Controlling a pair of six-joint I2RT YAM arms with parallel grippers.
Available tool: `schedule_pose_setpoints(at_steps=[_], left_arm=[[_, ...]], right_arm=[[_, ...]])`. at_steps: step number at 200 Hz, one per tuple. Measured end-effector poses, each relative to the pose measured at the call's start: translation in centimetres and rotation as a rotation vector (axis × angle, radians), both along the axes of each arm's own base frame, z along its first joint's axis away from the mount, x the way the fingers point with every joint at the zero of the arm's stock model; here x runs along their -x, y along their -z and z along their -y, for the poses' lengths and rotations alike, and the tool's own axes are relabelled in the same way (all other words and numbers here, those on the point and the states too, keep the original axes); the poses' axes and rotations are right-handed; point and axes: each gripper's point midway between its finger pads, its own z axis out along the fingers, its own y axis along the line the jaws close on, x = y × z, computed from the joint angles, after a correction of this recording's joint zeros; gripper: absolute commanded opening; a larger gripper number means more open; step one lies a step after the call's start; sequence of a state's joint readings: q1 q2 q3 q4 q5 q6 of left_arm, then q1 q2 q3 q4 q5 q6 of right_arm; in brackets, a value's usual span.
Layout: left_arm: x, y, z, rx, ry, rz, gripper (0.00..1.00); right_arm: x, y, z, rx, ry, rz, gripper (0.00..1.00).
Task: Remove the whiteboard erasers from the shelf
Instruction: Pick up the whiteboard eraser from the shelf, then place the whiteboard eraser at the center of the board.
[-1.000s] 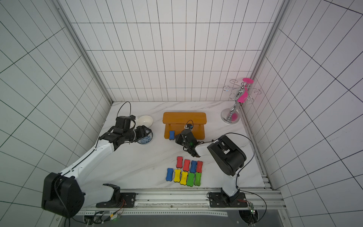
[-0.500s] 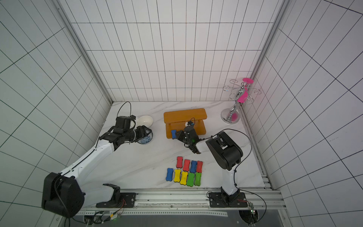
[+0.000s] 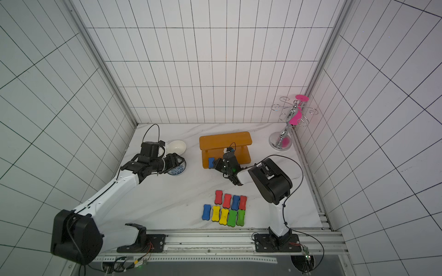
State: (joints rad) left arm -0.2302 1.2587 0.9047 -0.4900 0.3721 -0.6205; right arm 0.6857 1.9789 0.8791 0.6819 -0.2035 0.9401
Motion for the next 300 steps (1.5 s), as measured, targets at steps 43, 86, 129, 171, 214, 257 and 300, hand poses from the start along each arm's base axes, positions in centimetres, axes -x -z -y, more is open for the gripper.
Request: schedule_pose_setpoints(at_steps=[43,86,129,171,214,257,300], left_arm=[[-0.2,0.0,-0.4,0.001,-0.013,-0.001,0.66],[-0.3,0.1,-0.6,-0.007,-0.022,-0.001,0.66],[-0.5,0.8,-0.9,-0.025,-0.035,-0.016,0.65],[-0.6,0.9,-1.1,-0.031,-0.042,-0.016,0.65],[-0.4,1.0,-1.2,-0.036,-0.045,-0.019,0.65],[0.7,0.9,-1.4,-0.038,-0.039,-0.015,0.66],[1.3,-0.3,-1.4,-0.028,-0.033,0.020,0.66]], right_arm=[[0.3,-0.2,-0.3,-0.016,-0.019,-0.011,0.00],[1.0,-1.0,-1.0,-0.108,-0.046,-0.046,0.00],[1.8,-1.7,-1.1,-0.180,-0.050,-0.065,0.00],[4.7,-2.9,-0.3,-0.161,-0.016,-0.071,0.00],[8.5,-8.6,-1.1,-0.160,0.021,0.029,0.00],[13.8,-8.4,-1.5,-0.058,0.078,0.024,0.00],[18.0,-6.0,-1.5,0.044,0.099,-0.017,0.00]])
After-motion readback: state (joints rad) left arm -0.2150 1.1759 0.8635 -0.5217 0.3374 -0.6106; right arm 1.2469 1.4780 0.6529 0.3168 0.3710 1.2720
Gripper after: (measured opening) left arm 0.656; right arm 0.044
